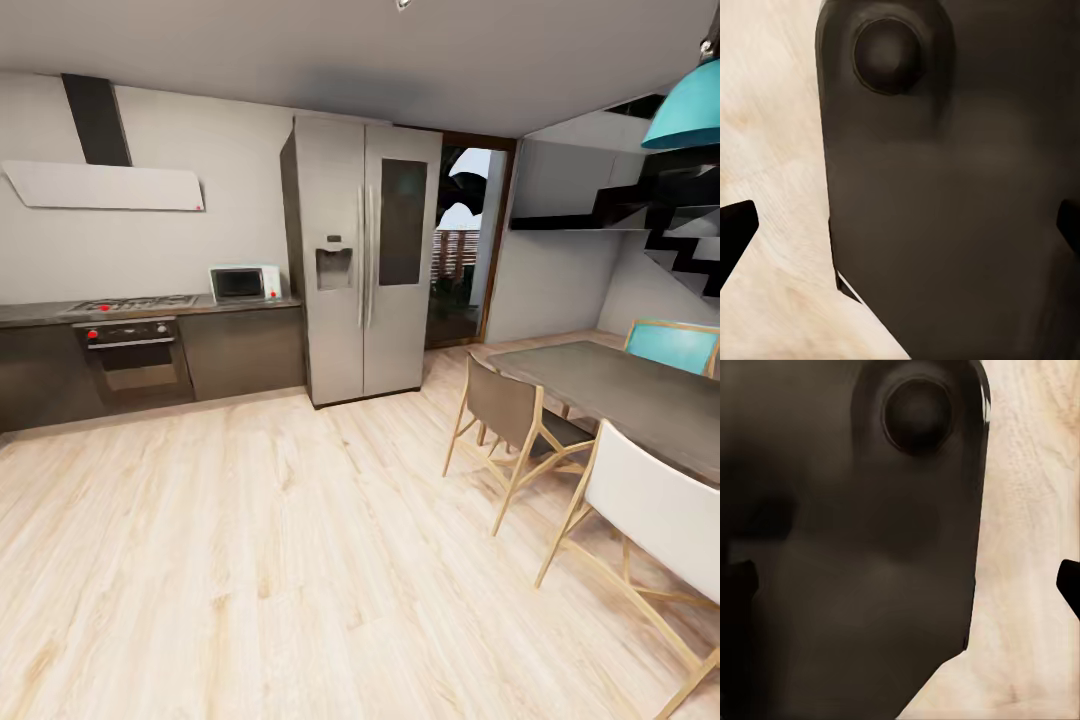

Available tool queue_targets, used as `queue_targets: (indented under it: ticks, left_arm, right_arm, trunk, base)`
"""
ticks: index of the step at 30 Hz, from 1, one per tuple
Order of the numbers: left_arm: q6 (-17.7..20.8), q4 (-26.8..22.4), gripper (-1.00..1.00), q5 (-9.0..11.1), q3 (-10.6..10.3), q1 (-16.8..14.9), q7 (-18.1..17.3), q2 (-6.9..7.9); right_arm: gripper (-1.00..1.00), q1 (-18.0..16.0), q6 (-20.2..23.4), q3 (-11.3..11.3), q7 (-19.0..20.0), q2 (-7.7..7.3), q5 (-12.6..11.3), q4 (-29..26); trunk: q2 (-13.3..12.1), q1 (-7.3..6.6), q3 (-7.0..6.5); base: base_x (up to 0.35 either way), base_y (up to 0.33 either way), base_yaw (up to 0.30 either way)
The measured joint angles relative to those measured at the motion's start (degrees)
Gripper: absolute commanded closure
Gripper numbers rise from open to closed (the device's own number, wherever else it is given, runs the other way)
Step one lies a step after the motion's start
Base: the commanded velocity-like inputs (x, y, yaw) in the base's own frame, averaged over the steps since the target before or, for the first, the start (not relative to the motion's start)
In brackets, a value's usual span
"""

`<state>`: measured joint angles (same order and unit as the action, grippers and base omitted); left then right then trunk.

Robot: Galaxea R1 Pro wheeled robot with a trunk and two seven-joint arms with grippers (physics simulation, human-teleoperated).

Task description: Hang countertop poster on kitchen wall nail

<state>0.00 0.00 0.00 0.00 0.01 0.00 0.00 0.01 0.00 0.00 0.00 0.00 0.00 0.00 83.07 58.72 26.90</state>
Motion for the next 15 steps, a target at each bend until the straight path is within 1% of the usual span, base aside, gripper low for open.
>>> queue_targets:
  ticks: [3,9,11,15]
  left_arm:
    - [-0.89,-0.87,-1.0,-0.18,0.02,0.94,-0.77,-0.97]
    - [-2.82,-2.77,-1.0,-0.18,0.01,2.88,-0.78,-2.89]
    - [-3.47,-3.4,-1.0,-0.18,0.02,3.52,-0.78,-3.04]
    - [-4.76,-4.68,-1.0,-0.17,0.02,3.64,-0.78,-3.04]
  right_arm:
    - [-1.0,-0.97,-0.87,-0.13,0.05,0.82,-0.13,-1.0]
    - [-1.0,-2.95,-2.69,-0.12,0.05,0.83,-0.12,-3.0]
    - [-1.0,-3.61,-3.33,-0.13,0.05,0.83,-0.12,-3.65]
    - [-1.0,-4.93,-4.62,-0.13,0.05,0.83,-0.12,-4.96]
  trunk:
    - [-0.01,0.01,-0.02]
    - [-0.01,0.0,-0.02]
    - [-0.01,0.0,-0.02]
    - [-0.01,0.0,-0.02]
  base:
    - [0.0,0.0,0.0]
    - [0.0,0.0,0.0]
    - [0.0,0.0,0.0]
    - [0.0,0.0,0.0]
